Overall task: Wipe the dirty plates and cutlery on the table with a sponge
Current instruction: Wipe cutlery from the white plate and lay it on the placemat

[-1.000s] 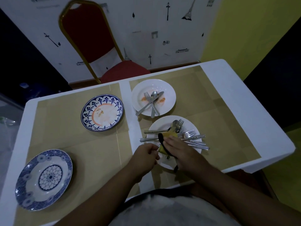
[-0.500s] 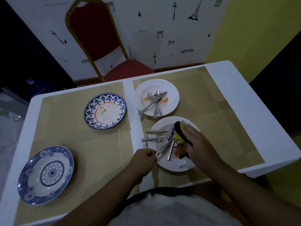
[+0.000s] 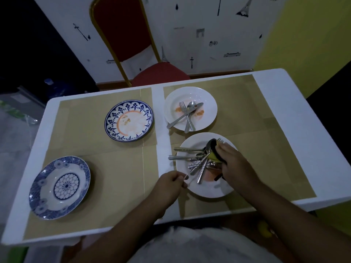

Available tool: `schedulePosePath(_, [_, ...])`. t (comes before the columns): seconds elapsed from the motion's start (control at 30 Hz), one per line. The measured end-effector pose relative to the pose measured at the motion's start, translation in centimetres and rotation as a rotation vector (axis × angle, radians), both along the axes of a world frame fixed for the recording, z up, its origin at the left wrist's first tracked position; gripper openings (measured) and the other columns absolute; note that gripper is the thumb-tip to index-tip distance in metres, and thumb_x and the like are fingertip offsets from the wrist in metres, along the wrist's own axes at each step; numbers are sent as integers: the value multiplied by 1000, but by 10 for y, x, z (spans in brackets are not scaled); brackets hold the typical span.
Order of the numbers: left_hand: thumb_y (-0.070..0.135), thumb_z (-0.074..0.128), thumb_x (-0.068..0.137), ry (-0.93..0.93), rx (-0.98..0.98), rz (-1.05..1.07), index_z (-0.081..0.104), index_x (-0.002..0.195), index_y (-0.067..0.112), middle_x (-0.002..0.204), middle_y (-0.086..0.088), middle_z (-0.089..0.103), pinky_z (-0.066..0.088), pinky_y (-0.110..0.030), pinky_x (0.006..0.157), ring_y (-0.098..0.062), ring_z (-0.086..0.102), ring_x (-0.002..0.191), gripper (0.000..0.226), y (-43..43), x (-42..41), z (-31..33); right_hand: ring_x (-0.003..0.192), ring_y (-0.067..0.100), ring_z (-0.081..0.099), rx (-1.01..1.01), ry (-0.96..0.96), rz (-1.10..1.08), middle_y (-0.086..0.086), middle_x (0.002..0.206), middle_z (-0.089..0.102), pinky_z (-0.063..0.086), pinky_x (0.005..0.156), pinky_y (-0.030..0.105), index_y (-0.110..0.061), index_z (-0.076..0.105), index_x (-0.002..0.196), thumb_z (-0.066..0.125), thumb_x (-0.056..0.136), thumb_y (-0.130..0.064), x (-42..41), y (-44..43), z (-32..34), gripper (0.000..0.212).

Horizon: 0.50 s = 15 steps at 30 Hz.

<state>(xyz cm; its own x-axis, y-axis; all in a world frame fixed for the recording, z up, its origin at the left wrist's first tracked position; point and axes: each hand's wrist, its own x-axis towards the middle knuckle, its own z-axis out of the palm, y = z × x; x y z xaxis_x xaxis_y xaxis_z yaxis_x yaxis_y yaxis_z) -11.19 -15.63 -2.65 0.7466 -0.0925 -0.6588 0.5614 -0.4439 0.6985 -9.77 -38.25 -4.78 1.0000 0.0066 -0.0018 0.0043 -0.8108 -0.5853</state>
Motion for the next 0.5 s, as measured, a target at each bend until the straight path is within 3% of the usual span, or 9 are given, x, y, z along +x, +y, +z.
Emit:
schedulePosePath(0.1, [13, 48, 101, -11, -7, 101, 74, 99, 10, 88, 0, 70, 41, -23, 58, -11, 56, 71, 26, 6, -6, -5, 137, 16, 30, 36, -32, 44, 6, 145, 40, 19, 114, 25, -9, 45, 137, 48, 76, 13, -2, 10, 3, 64])
schedulePosePath(0.2, [13, 51, 101, 36, -54, 181, 71, 98, 13, 79, -1, 66, 36, -20, 44, -15, 49, 60, 21, 14, -12, -7, 135, 16, 33, 70, -83, 158, 5, 141, 44, 19, 114, 23, -10, 45, 137, 50, 76, 13, -4, 33, 10, 65])
schedulePosePath(0.3, [13, 54, 100, 64, -107, 252, 69, 98, 10, 71, -5, 57, 32, -22, 43, -17, 46, 55, 15, 27, -16, -11, 132, 10, 33, 58, -103, 230, 0, 137, 47, 16, 113, 18, -11, 44, 136, 53, 77, 11, -6, 59, 15, 64])
schedulePosePath(0.4, [8, 58, 97, 25, -133, 346, 70, 99, 8, 70, -5, 60, 46, -24, 47, -16, 55, 58, 13, 49, -16, -12, 133, 13, 33, 44, -88, 271, 4, 140, 46, 13, 113, 17, -10, 44, 136, 53, 77, 9, -8, 86, 14, 63])
schedulePosePath(0.5, [8, 64, 93, -52, -77, 387, 74, 94, 12, 73, 0, 70, 50, -19, 55, -6, 64, 59, 11, 83, -16, -16, 129, 1, 26, 67, -77, 352, -1, 137, 44, 7, 109, 7, -9, 44, 136, 54, 75, 7, -9, 115, 15, 63])
